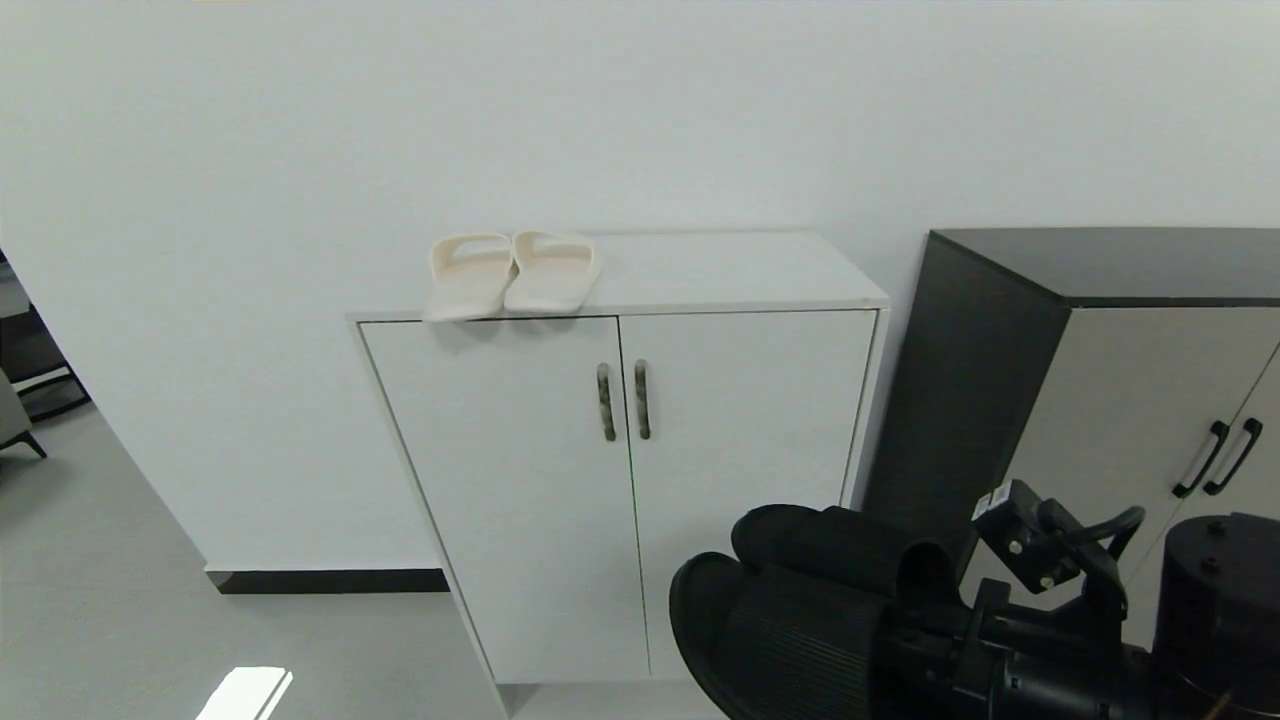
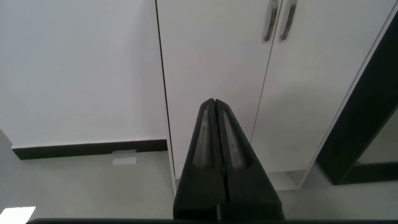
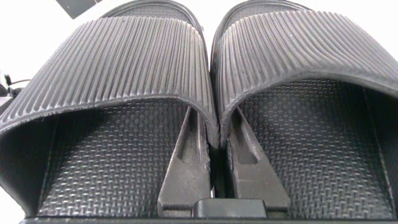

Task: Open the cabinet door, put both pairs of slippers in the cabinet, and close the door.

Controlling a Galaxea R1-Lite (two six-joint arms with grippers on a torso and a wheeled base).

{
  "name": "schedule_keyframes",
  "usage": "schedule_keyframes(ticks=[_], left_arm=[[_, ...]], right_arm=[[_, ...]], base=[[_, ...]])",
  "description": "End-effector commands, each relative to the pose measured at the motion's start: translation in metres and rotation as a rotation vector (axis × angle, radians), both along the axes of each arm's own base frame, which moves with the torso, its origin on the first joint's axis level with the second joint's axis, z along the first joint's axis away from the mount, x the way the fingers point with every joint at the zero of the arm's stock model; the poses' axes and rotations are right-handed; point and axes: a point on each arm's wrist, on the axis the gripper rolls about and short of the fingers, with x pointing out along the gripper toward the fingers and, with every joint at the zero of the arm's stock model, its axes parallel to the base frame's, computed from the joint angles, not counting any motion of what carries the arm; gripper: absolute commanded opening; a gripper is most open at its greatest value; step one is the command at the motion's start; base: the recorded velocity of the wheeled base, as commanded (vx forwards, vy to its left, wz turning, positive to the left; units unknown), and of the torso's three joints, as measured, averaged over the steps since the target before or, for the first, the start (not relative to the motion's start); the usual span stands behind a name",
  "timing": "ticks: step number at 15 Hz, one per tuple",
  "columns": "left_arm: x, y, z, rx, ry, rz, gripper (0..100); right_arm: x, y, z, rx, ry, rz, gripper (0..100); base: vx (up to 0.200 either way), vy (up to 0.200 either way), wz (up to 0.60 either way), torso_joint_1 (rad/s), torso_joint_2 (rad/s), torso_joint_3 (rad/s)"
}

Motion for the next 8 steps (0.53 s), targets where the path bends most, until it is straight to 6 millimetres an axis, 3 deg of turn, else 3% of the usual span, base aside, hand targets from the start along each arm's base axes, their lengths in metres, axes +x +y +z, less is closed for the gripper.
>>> schedule_keyframes(ticks=[1,8], left_arm=[[0.0001,0.0,0.0,0.0,0.001,0.0,0],[0.0,0.001,0.0005,0.004,-0.005,0.043,0]], right_arm=[[-0.0001,0.0003,0.0,0.0,0.0,0.002,0],[-0.0021,0.0012,0.0007,0.005,-0.006,0.011,0]], base=[[0.0,0.0,0.0,-0.188,0.49,0.295],[0.0,0.0,0.0,-0.175,0.46,0.289]])
